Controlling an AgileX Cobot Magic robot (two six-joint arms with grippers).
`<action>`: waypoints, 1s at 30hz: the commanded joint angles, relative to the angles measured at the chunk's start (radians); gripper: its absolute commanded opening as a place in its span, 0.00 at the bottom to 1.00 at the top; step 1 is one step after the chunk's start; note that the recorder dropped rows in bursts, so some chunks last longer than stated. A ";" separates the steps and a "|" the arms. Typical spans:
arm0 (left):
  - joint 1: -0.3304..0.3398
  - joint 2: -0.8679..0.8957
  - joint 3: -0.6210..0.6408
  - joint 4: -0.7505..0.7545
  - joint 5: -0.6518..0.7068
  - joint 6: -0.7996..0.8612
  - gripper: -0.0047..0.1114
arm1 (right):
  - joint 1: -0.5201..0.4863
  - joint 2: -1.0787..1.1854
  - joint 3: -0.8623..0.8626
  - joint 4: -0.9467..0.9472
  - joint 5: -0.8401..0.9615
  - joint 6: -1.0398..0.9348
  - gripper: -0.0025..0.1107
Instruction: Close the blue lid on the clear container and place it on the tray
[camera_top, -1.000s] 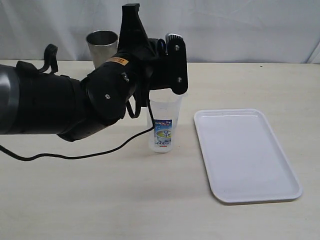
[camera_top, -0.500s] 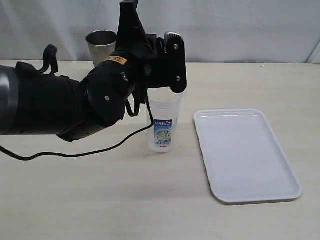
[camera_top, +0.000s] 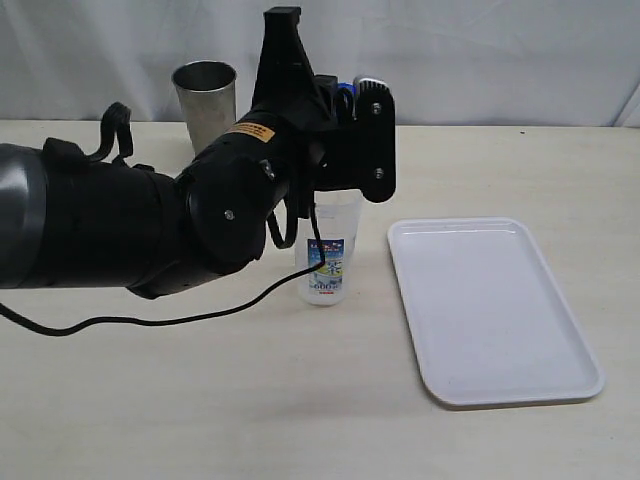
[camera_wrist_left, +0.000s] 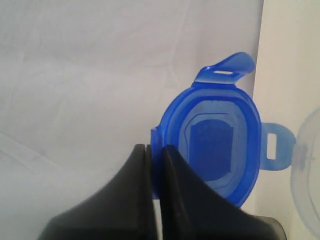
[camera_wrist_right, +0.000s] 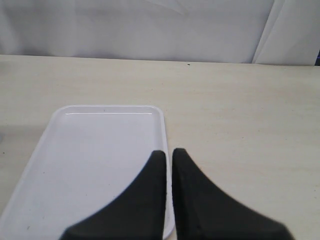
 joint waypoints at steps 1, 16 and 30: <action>-0.006 0.001 0.003 -0.008 -0.015 -0.014 0.04 | -0.006 -0.004 0.003 0.002 0.002 0.004 0.06; -0.006 -0.001 0.021 -0.025 -0.017 0.017 0.04 | -0.006 -0.004 0.003 0.002 0.002 0.004 0.06; -0.014 -0.003 0.049 0.009 -0.105 0.010 0.04 | -0.006 -0.004 0.003 0.002 0.002 0.004 0.06</action>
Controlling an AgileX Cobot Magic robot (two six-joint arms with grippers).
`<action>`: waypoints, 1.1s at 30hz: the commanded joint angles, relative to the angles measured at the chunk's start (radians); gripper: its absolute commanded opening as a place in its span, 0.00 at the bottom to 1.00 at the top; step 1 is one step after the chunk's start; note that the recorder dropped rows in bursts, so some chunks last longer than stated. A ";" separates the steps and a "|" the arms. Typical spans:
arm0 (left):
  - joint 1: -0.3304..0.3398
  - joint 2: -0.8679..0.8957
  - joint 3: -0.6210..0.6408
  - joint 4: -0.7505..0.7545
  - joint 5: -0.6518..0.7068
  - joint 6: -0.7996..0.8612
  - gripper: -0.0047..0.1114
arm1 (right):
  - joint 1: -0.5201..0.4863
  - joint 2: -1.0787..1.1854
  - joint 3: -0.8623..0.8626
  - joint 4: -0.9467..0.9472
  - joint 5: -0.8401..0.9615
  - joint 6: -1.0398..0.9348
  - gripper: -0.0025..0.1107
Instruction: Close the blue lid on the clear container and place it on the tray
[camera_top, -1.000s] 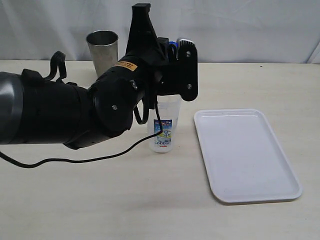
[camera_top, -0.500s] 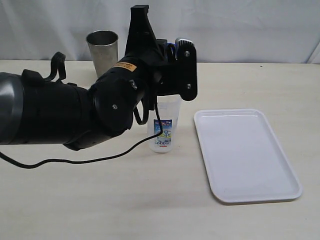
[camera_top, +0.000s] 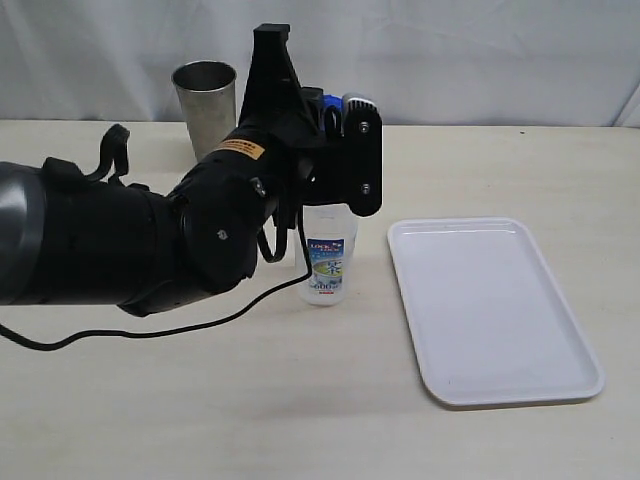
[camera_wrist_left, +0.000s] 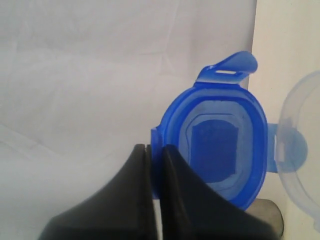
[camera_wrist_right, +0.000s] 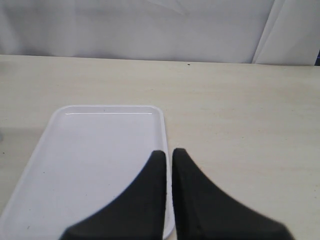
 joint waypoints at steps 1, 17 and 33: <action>-0.006 -0.003 0.002 0.014 -0.073 0.001 0.04 | -0.006 -0.004 0.003 0.002 0.002 0.004 0.06; -0.004 0.001 0.000 0.193 0.012 -0.247 0.04 | -0.006 -0.004 0.003 0.002 0.002 0.004 0.06; -0.023 -0.001 0.011 0.106 -0.058 -0.142 0.04 | -0.006 -0.004 0.003 0.002 0.002 0.004 0.06</action>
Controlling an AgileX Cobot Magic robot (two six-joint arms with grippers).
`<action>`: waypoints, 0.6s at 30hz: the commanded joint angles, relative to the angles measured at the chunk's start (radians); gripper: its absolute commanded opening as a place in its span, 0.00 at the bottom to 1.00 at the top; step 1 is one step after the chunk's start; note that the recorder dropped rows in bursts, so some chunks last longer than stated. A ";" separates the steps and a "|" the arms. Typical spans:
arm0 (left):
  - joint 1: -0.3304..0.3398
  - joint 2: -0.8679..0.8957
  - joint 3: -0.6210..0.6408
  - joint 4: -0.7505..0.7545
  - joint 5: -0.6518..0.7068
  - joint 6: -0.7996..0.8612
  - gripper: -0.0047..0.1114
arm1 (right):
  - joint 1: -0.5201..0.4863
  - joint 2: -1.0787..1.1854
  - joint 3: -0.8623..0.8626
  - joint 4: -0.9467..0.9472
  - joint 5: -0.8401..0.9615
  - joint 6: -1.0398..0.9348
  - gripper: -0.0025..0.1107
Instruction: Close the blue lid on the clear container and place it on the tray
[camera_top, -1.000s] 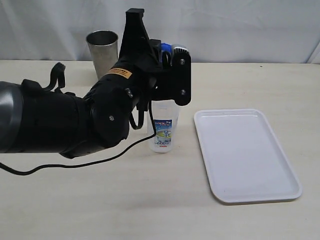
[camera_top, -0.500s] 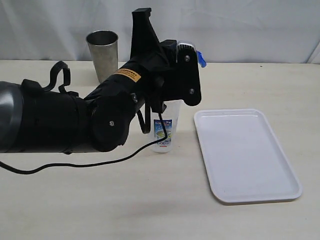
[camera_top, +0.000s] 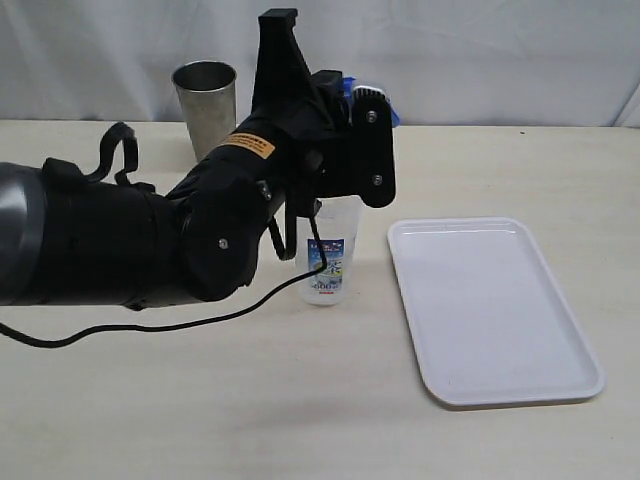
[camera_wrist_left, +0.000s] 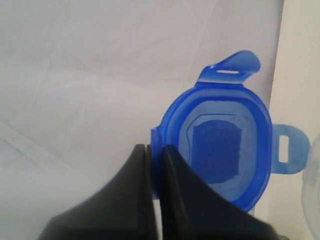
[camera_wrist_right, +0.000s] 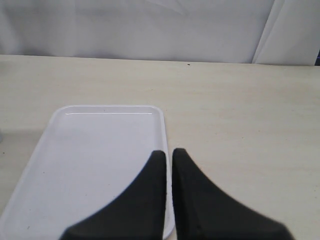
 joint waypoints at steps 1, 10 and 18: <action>-0.026 -0.001 0.020 -0.013 -0.035 0.012 0.04 | -0.006 -0.004 0.003 0.002 0.002 0.004 0.06; -0.043 -0.001 0.095 0.027 -0.072 0.011 0.04 | -0.006 -0.004 0.003 0.002 0.002 0.004 0.06; -0.090 -0.001 0.100 0.004 -0.070 0.009 0.04 | -0.006 -0.004 0.003 0.002 0.002 0.004 0.06</action>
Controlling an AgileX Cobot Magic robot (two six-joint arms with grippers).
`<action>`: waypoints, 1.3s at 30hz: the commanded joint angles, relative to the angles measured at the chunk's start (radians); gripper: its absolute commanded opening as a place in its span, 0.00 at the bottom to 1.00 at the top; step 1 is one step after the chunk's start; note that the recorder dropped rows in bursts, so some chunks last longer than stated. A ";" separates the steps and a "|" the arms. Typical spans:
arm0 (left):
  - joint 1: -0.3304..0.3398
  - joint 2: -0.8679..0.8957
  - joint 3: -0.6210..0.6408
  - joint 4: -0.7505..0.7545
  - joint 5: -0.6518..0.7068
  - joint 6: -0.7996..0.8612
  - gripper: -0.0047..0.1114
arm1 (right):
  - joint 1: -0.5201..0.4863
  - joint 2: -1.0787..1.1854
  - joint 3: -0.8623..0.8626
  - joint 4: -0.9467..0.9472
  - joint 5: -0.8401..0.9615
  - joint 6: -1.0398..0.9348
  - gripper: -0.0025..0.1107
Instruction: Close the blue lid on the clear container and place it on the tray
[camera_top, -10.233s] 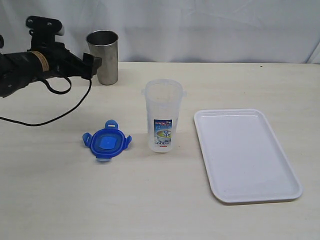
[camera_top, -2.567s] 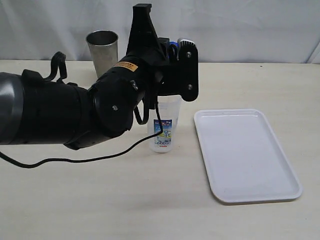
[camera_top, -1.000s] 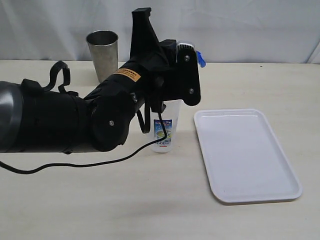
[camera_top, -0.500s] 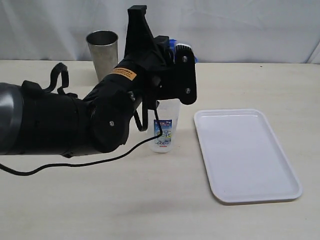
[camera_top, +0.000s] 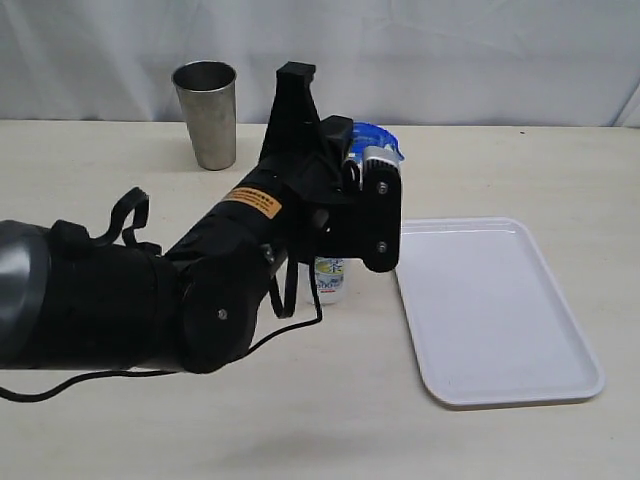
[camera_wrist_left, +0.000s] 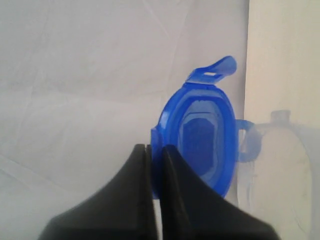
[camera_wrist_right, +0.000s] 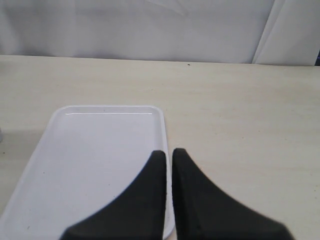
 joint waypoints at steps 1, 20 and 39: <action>-0.013 -0.001 0.007 -0.017 -0.011 -0.002 0.04 | -0.006 -0.004 0.003 0.002 0.002 0.004 0.06; -0.013 -0.001 0.063 -0.067 0.032 -0.002 0.04 | -0.006 -0.004 0.003 0.002 0.002 0.004 0.06; -0.013 -0.001 0.063 -0.144 0.121 -0.002 0.04 | -0.006 -0.004 0.003 0.002 0.002 0.004 0.06</action>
